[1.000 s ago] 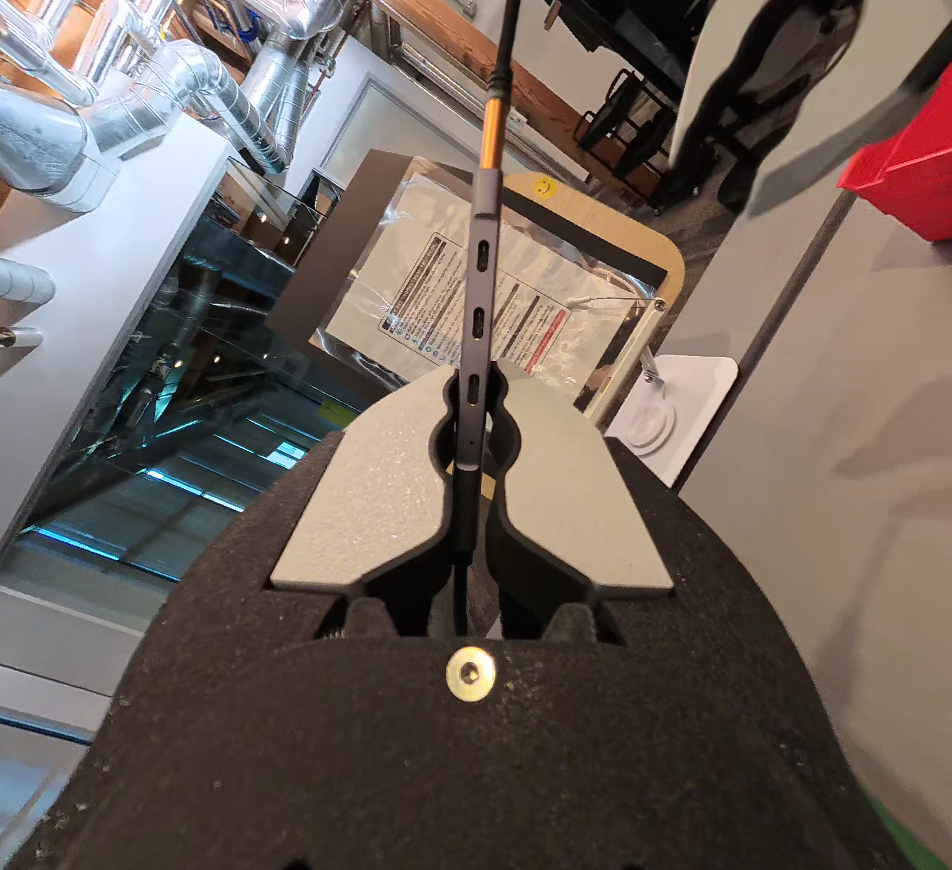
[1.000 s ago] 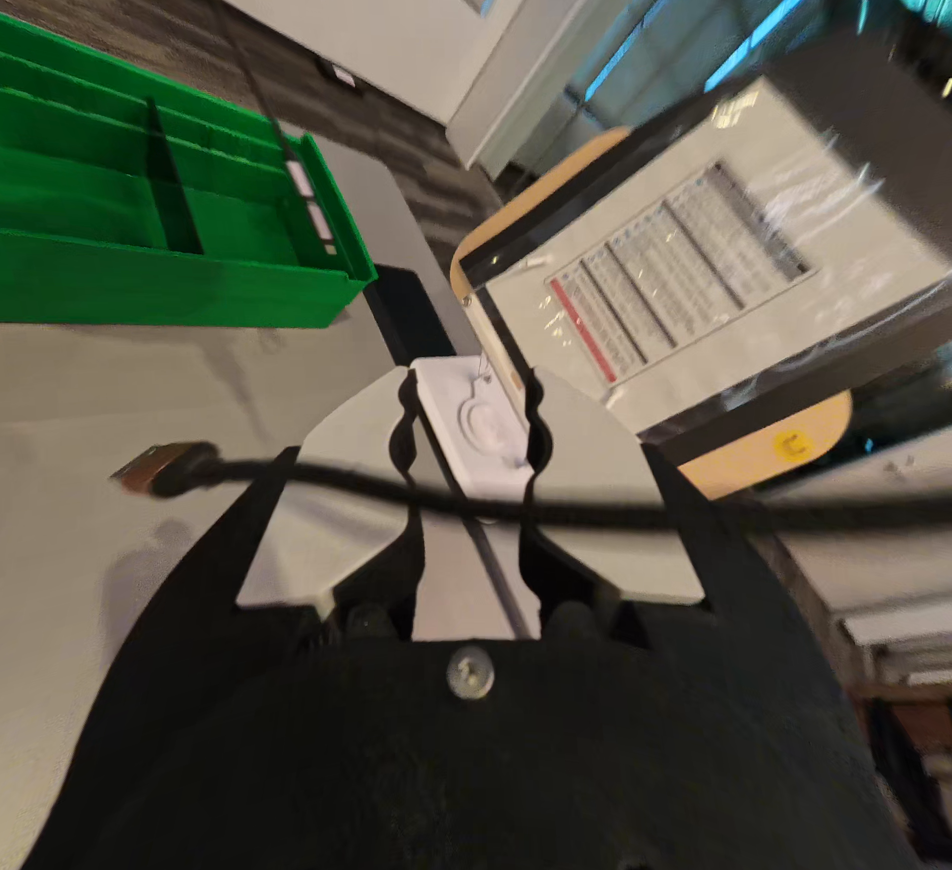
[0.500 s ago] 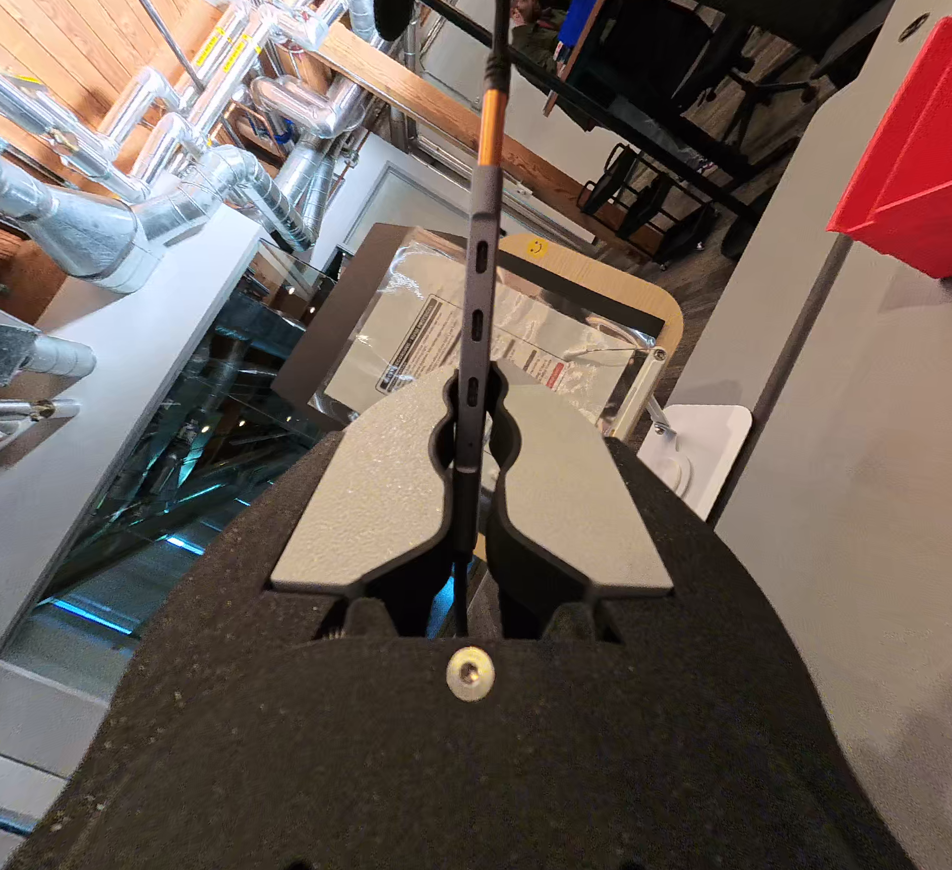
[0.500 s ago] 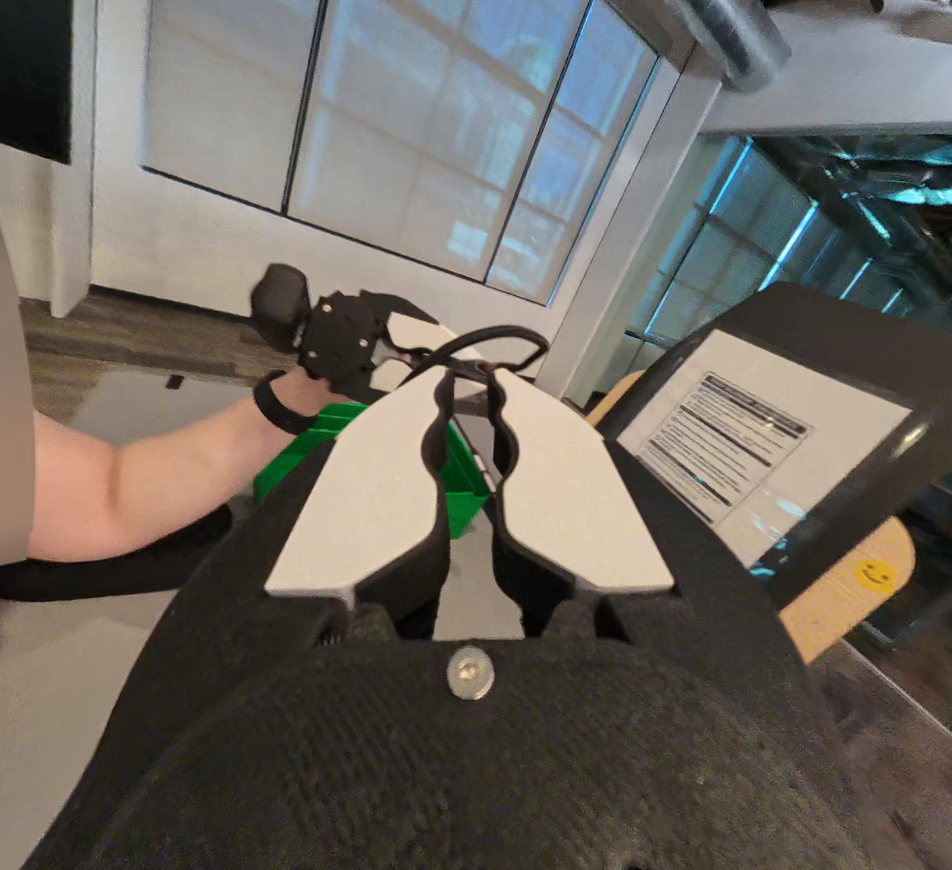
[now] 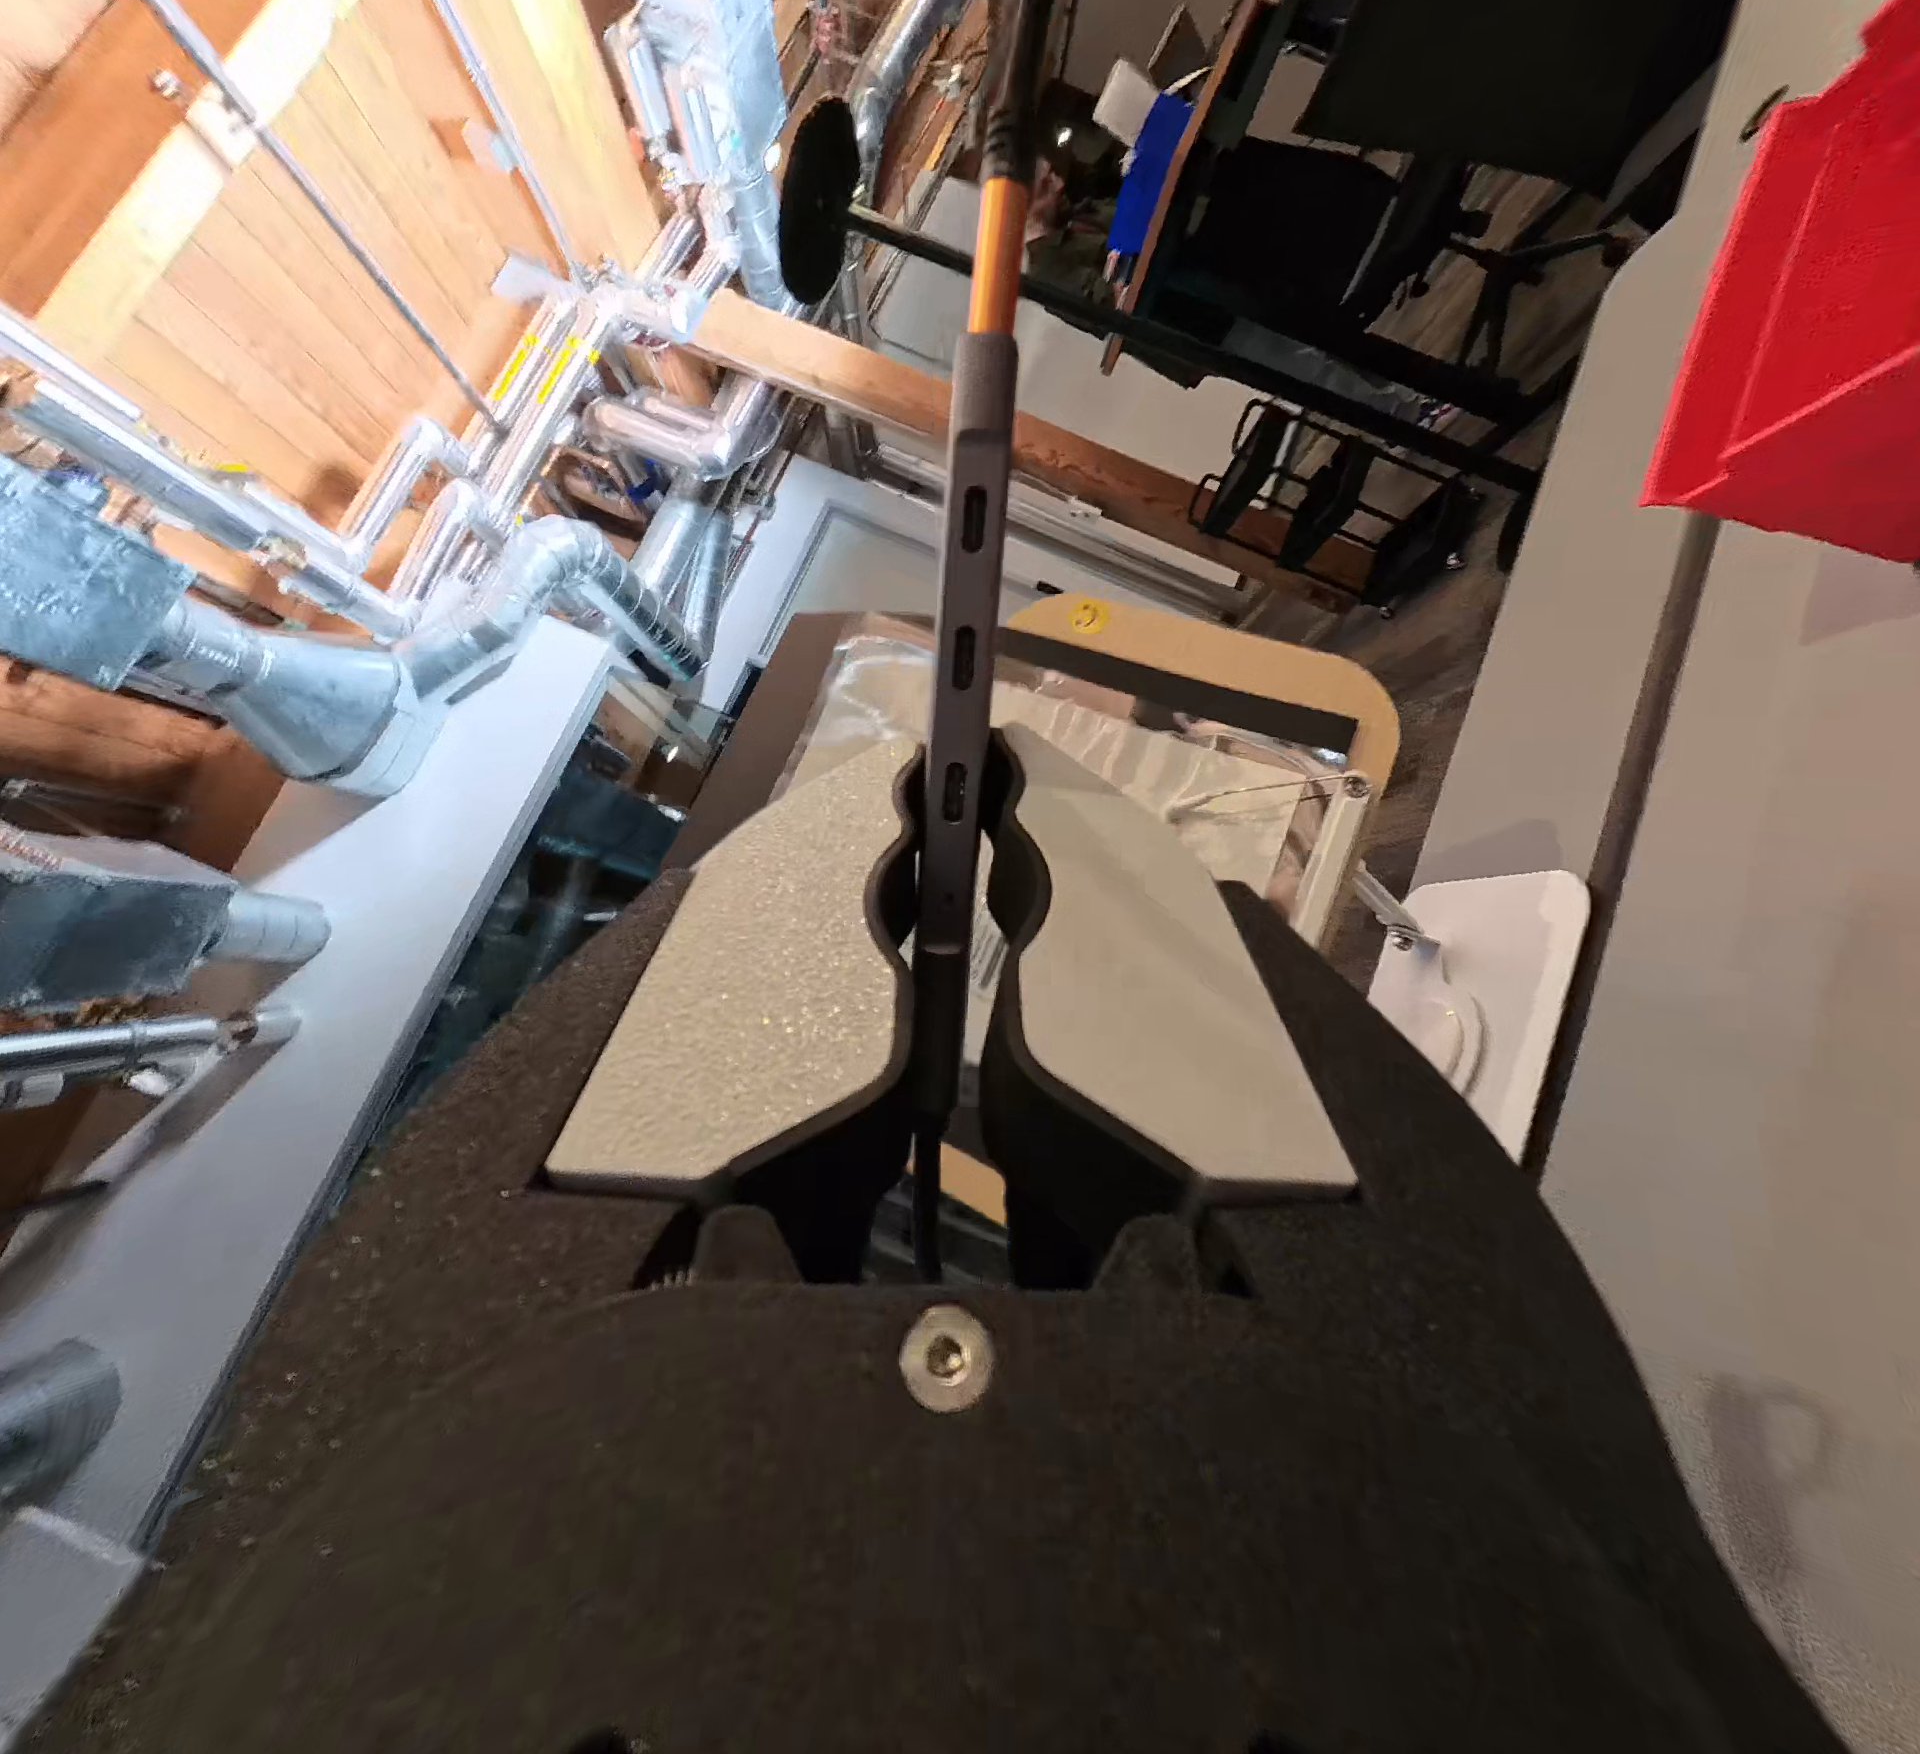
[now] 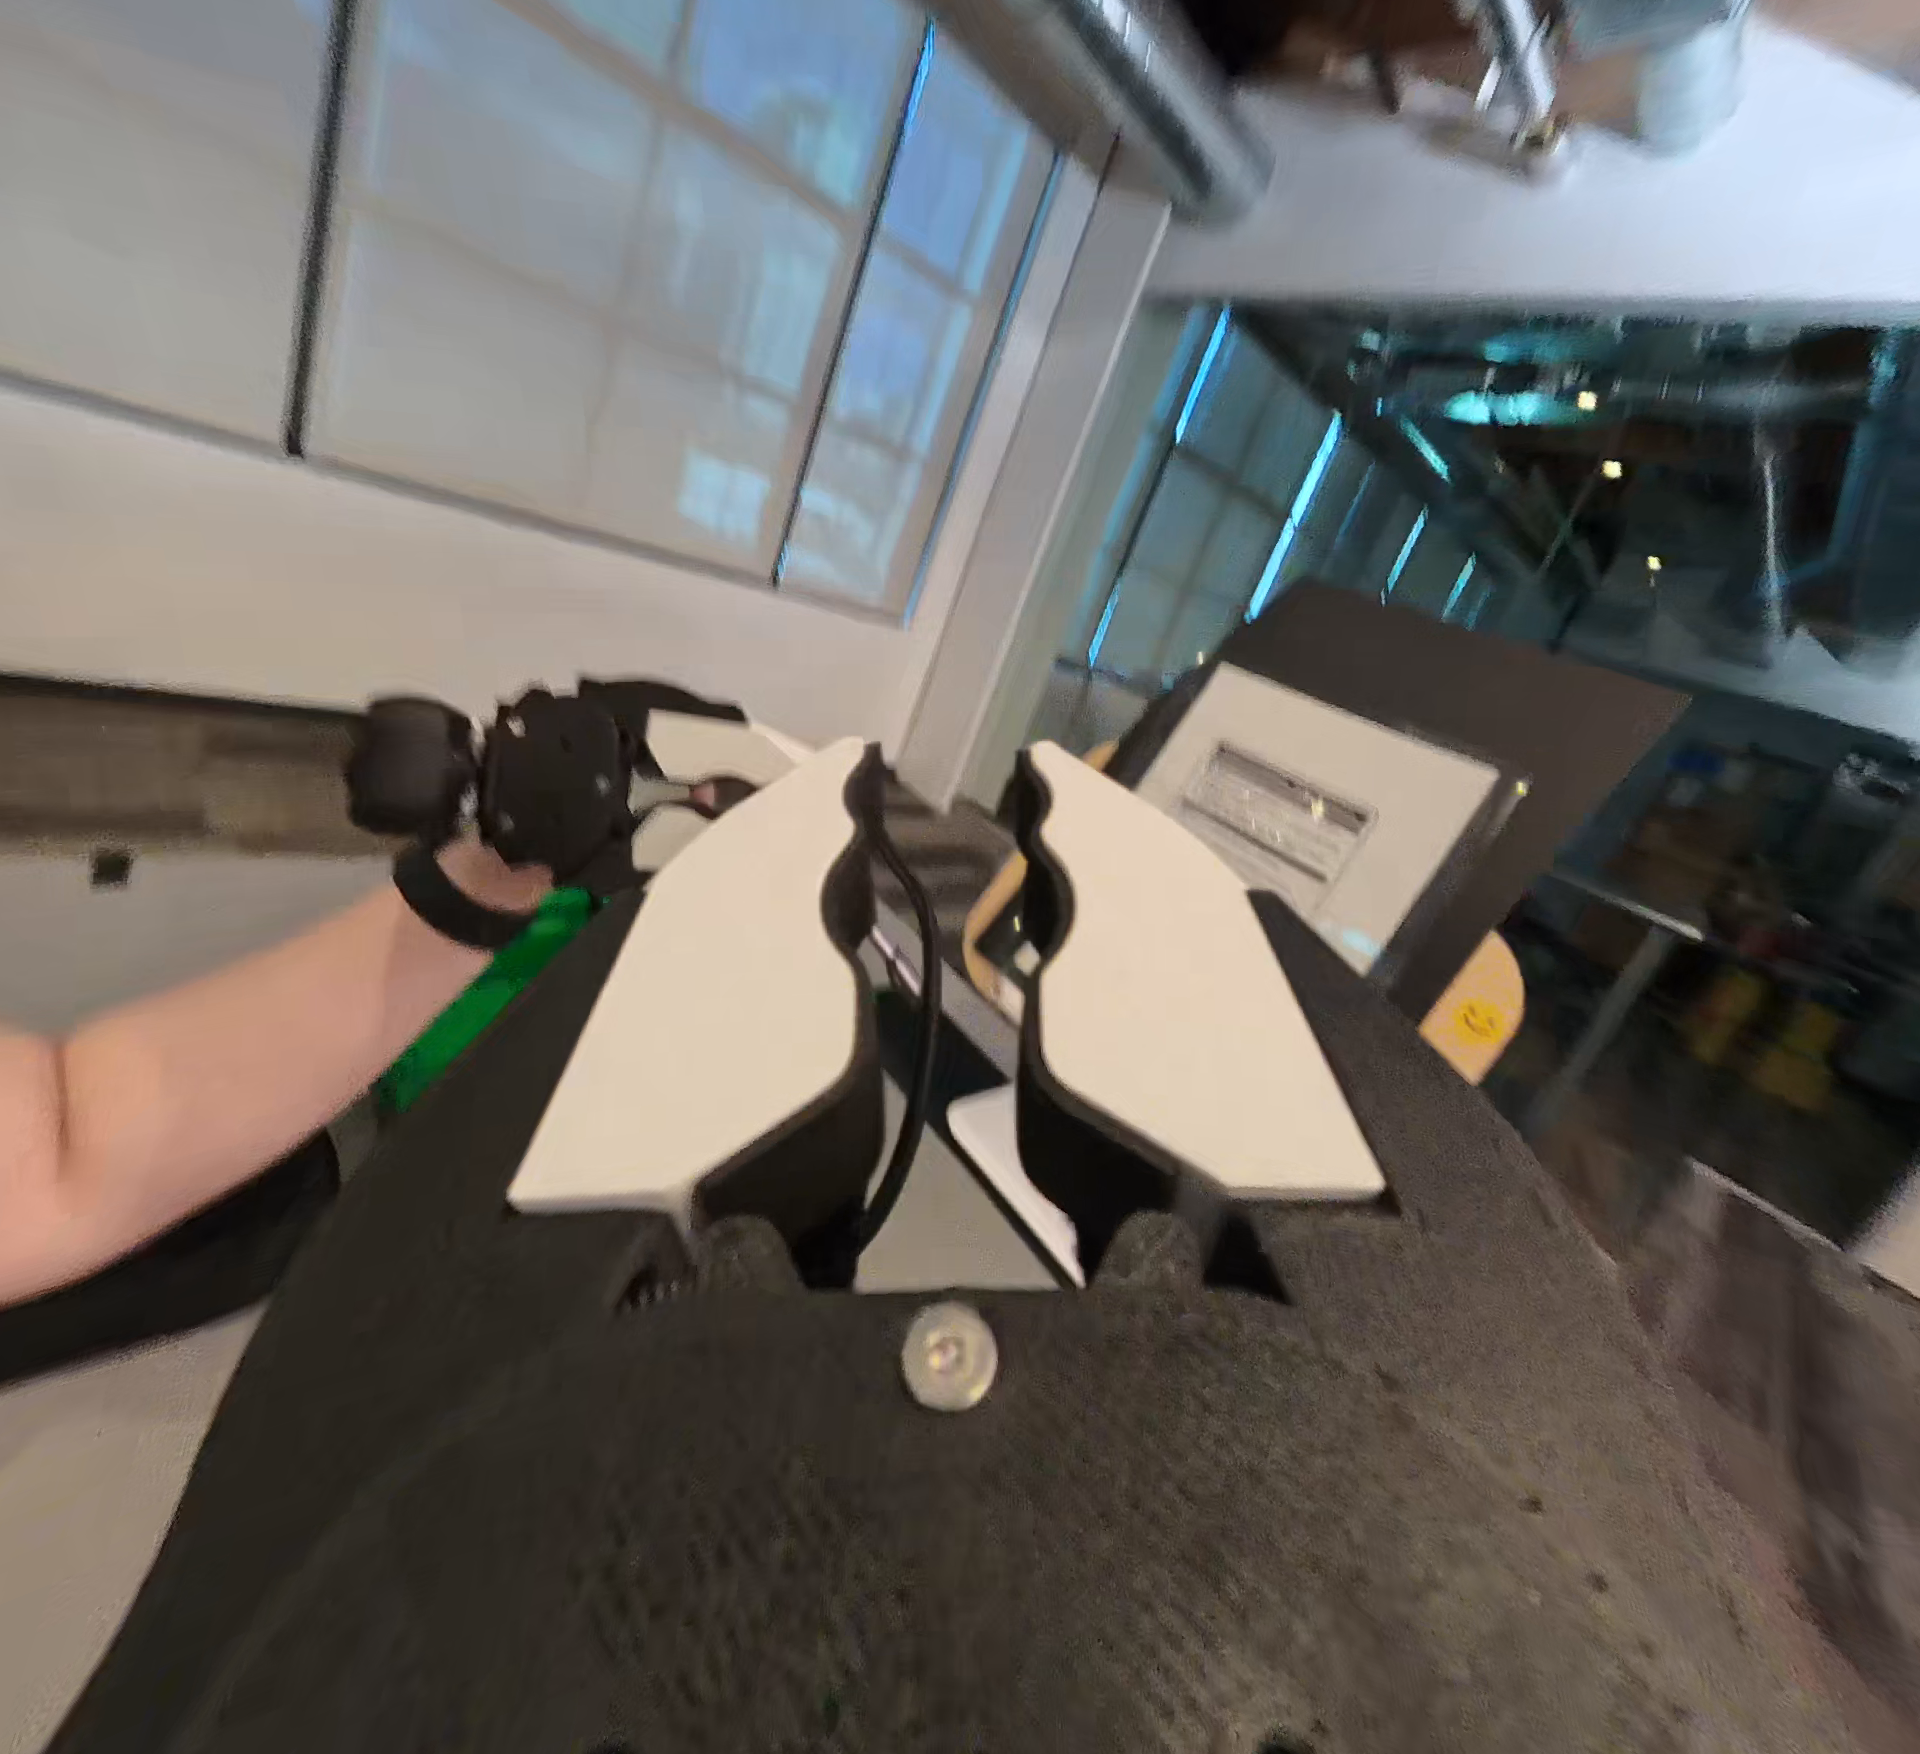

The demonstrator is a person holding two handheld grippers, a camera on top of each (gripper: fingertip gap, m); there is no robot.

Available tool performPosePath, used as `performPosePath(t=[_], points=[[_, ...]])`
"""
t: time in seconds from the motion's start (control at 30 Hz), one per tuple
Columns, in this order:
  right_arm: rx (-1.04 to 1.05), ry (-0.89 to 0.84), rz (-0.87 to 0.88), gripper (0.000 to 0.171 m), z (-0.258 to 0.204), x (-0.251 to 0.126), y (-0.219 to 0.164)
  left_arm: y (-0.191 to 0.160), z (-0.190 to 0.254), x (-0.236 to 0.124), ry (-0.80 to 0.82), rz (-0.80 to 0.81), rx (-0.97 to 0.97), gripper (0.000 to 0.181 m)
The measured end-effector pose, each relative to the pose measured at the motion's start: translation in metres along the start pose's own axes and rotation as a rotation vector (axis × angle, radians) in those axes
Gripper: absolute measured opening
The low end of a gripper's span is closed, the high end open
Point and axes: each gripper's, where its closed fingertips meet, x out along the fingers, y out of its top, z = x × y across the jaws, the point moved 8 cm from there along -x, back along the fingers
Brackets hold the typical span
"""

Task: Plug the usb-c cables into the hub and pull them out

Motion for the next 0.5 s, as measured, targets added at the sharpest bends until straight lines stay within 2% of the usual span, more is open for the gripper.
performPosePath(t=[0.07,0.13,0.27,0.33,0.5], points=[[0.012,0.011,-0.095,0.03,-0.002,0.013,-0.012,0.005,0.006,0.001,-0.019,0.039,0.03,0.008],[0.095,0.097,-0.185,0.034,-0.006,0.027,-0.024,0.008,0.012,0.003,-0.036,0.045,0.06,0.008],[0.121,0.141,-0.412,0.034,-0.012,0.048,-0.052,0.012,0.021,0.005,-0.074,0.062,0.111,0.008],[0.123,0.177,-0.5,0.027,-0.016,0.054,-0.063,0.013,0.023,0.005,-0.086,0.068,0.122,0.008],[0.093,0.238,-0.526,0.019,-0.019,0.067,-0.074,0.016,0.025,0.005,-0.105,0.086,0.116,0.008]])
